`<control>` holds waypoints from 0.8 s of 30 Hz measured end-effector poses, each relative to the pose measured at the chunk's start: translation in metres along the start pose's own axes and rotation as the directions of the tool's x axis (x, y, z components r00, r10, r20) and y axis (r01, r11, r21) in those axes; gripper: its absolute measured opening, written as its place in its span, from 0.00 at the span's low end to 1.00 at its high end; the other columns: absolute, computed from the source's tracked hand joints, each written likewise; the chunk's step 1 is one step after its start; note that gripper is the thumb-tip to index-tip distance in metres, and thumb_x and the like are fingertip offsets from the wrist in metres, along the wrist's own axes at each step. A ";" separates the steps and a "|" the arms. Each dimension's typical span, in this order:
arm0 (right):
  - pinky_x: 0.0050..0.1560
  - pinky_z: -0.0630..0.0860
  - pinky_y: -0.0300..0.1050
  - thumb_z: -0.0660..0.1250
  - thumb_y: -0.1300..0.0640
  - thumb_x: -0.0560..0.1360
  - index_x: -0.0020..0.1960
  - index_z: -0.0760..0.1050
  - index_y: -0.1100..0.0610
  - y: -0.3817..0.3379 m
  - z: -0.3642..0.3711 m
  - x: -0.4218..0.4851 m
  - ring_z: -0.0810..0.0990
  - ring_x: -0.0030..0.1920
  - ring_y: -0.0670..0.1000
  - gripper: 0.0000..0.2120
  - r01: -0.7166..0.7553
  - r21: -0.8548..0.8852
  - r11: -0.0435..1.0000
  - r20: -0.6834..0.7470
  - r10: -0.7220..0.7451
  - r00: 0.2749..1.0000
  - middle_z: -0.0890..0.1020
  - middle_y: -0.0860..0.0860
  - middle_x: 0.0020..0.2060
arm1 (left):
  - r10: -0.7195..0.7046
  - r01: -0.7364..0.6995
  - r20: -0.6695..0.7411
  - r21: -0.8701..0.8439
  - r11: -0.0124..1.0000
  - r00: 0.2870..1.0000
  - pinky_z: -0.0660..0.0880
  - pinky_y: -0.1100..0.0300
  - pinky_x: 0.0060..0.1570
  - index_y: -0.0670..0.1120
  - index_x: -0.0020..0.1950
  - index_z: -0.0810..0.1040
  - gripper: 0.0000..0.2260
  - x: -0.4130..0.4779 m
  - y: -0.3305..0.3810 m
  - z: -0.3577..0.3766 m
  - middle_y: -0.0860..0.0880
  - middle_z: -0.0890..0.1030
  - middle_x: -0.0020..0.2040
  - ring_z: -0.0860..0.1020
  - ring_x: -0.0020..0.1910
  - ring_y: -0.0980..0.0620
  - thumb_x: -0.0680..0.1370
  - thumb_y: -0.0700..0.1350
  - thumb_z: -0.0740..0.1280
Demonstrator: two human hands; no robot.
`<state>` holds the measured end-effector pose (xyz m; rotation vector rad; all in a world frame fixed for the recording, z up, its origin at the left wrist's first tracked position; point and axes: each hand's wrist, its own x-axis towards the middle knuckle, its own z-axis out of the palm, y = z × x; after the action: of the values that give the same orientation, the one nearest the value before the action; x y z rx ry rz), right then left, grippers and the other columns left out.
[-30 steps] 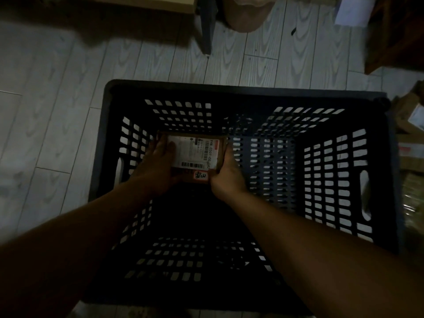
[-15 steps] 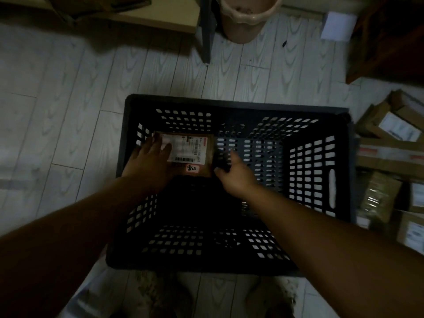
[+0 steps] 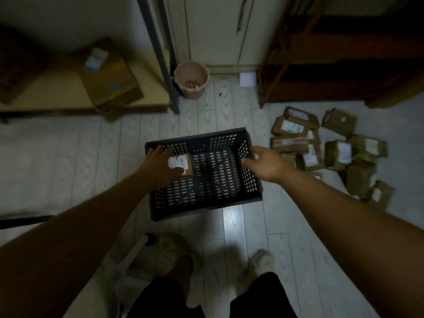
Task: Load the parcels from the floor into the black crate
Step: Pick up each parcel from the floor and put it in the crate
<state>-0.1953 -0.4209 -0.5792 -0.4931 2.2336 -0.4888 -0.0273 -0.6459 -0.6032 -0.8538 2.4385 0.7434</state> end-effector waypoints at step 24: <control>0.61 0.66 0.45 0.62 0.49 0.78 0.74 0.60 0.55 0.272 -0.306 -0.370 0.68 0.68 0.55 0.27 -0.175 0.140 0.975 -0.483 0.221 0.847 0.66 0.54 0.72 | 0.448 -0.447 -0.055 0.024 0.894 0.892 0.53 0.49 0.72 0.54 0.76 0.52 0.34 -0.185 0.479 0.006 0.48 0.50 0.78 0.51 0.76 0.45 0.75 0.58 0.65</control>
<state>-0.2516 0.0493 -0.2960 -0.0809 2.7027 -0.6617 -0.2150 -0.2451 -0.3419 -0.3033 2.7250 0.8707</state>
